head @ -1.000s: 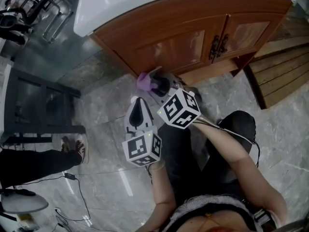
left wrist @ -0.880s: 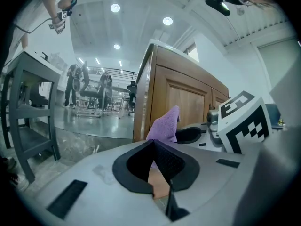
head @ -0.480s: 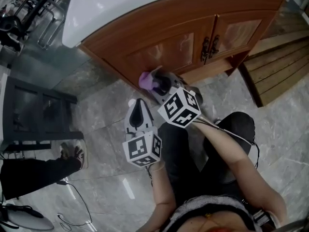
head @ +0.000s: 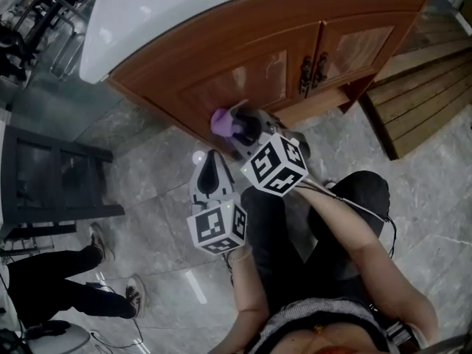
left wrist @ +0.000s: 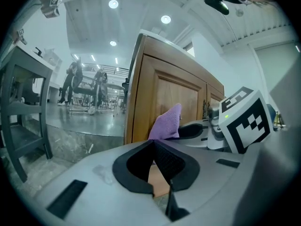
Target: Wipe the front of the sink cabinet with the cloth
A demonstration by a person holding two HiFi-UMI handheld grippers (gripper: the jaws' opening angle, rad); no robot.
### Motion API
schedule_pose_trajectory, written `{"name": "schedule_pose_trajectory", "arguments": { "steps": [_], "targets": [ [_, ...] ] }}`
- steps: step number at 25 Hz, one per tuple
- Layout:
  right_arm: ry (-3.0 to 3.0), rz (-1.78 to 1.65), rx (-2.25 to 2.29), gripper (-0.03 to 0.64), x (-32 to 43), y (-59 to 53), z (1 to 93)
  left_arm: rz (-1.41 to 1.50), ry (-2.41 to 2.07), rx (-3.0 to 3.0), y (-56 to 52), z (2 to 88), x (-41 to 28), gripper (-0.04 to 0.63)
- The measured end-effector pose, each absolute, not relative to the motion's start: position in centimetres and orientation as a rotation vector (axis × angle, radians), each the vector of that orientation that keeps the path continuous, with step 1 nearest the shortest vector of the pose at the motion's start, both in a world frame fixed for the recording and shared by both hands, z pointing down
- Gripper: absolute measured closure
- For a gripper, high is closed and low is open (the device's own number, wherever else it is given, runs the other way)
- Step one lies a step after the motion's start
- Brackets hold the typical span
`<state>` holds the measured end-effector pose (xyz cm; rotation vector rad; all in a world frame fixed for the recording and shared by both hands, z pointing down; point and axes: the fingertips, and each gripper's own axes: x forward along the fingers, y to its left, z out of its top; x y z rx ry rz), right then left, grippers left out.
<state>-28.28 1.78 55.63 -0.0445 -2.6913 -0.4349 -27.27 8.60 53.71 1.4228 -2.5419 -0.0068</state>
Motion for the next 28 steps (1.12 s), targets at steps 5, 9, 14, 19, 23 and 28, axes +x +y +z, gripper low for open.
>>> {"name": "schedule_pose_trajectory", "arguments": {
  "steps": [5, 9, 14, 19, 23, 28],
  "targets": [
    [-2.674, -0.452, 0.003, 0.443, -27.2, 0.4, 55.6, 0.008, -2.53, 1.449, 7.6, 53.8, -26.8, 0.589],
    [-2.661, -0.443, 0.06, 0.443, -26.1, -1.3, 55.8, 0.003, -2.508, 1.483, 6.5, 54.0, -26.1, 0.589],
    [-2.652, -0.431, 0.104, 0.443, -25.0, -2.9, 55.8, -0.001, -2.483, 1.512, 5.2, 54.2, -25.3, 0.589],
    [-2.641, -0.412, 0.146, 0.443, -24.0, -4.3, 56.0, -0.001, -2.466, 1.534, 4.5, 54.4, -24.9, 0.589],
    [-2.632, -0.406, 0.183, 0.443, -23.0, -5.5, 56.1, 0.008, -2.456, 1.553, 3.8, 54.5, -24.3, 0.589],
    [-2.62, -0.4, 0.215, 0.443, -22.3, -6.4, 56.1, 0.035, -2.441, 1.588, 2.8, 54.5, -23.6, 0.589]
  ]
}}
